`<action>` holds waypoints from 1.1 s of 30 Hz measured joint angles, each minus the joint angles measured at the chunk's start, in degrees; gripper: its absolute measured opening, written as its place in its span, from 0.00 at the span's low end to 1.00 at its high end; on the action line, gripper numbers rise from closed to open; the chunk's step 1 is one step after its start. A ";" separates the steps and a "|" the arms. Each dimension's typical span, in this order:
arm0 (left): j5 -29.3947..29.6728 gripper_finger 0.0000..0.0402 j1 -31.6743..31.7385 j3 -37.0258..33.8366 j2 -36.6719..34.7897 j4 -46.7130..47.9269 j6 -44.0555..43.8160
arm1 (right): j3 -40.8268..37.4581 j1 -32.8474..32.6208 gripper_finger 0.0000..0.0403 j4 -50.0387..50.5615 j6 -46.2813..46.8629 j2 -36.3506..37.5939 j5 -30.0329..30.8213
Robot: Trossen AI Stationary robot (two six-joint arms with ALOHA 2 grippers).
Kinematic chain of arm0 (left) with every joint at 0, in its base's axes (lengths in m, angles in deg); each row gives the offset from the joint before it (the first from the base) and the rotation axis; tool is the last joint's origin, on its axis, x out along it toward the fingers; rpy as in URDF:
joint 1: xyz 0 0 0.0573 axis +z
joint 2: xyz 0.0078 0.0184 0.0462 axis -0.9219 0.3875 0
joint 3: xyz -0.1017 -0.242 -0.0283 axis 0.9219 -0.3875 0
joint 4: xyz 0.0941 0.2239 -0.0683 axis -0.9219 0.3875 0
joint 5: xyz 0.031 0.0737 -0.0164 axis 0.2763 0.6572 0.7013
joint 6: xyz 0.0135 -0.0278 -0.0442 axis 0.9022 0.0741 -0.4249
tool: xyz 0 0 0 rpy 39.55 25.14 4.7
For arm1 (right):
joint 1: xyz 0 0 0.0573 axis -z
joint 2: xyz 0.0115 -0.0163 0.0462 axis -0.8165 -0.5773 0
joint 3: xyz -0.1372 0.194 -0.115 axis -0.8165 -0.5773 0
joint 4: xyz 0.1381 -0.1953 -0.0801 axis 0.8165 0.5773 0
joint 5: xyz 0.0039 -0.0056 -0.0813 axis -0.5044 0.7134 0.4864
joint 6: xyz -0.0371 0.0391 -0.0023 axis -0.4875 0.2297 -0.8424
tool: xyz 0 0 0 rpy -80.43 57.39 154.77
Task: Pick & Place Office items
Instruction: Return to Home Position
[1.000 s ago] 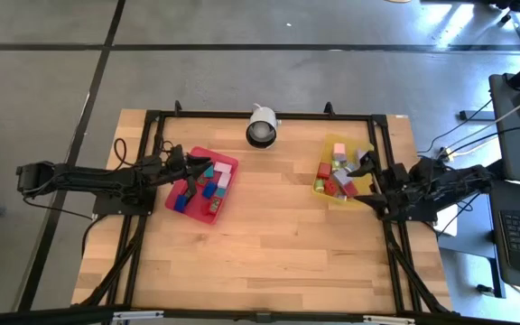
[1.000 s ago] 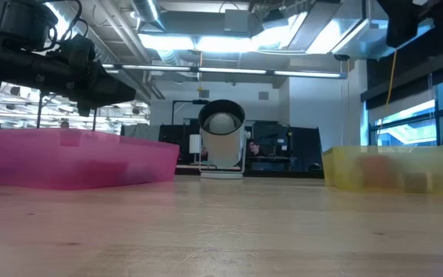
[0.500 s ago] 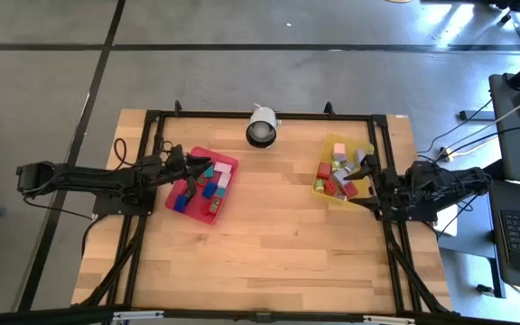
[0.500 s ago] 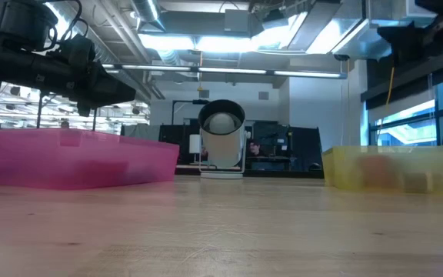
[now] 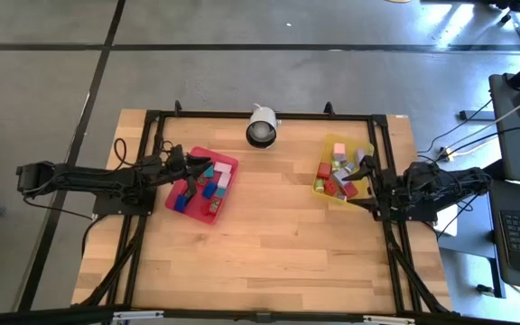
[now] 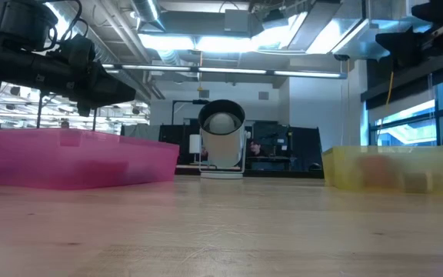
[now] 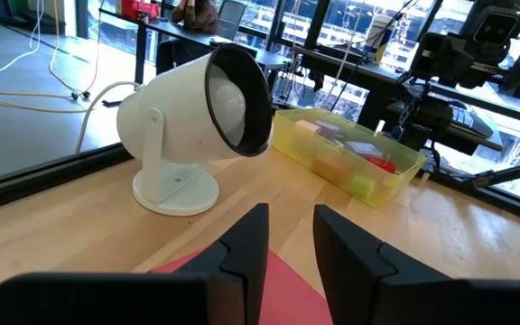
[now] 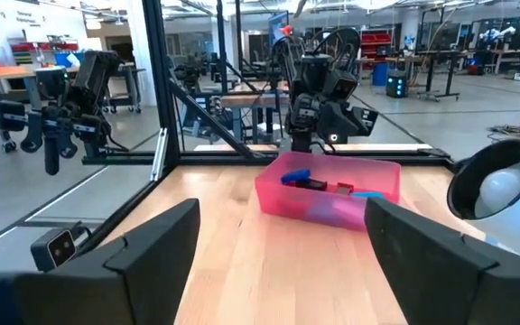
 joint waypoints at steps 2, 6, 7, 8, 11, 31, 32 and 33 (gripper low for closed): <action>0.00 0.22 0.00 0.00 0.00 0.00 0.00 | 0.00 -0.01 0.79 -0.04 0.77 0.00 -0.04; -0.01 0.22 0.00 0.00 0.00 -0.01 0.00 | 0.00 0.06 0.79 -0.02 3.95 0.00 0.00; 0.00 0.22 0.00 0.00 0.00 0.00 0.00 | 0.00 0.10 0.79 -0.04 4.66 0.00 0.00; -0.02 0.21 0.00 0.00 0.00 0.00 0.00 | 0.00 0.10 0.79 -0.04 5.37 0.00 0.00; 0.00 0.22 0.00 0.00 0.00 0.00 0.01 | 0.00 0.10 0.79 -0.04 5.93 0.00 0.00; 0.00 0.21 0.00 0.00 0.00 0.00 0.00 | 0.00 0.10 0.79 -0.04 5.53 0.00 0.00; 0.00 0.21 0.00 0.00 0.00 0.00 0.00 | 0.00 0.10 0.79 -0.04 5.53 0.00 0.00; -0.01 0.22 0.00 0.00 0.00 0.00 0.00 | 0.00 0.10 0.79 -0.04 5.53 0.00 0.00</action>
